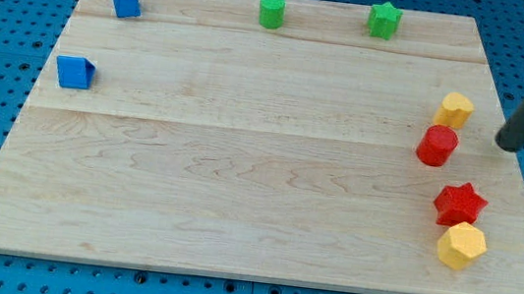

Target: Move the heart slightly to the left

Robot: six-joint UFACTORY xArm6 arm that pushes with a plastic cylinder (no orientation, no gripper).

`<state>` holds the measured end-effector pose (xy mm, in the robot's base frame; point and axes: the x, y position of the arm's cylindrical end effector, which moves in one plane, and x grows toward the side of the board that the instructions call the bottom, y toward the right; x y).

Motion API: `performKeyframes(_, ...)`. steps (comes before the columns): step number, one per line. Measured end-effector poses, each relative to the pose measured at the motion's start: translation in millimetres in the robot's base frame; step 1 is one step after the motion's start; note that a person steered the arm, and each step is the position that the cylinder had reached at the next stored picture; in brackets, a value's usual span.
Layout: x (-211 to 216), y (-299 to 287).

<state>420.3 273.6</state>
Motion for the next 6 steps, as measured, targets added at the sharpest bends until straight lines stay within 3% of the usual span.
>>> performKeyframes(3, -51, -59)
performKeyframes(5, 62, 30)
performKeyframes(6, 100, 29)
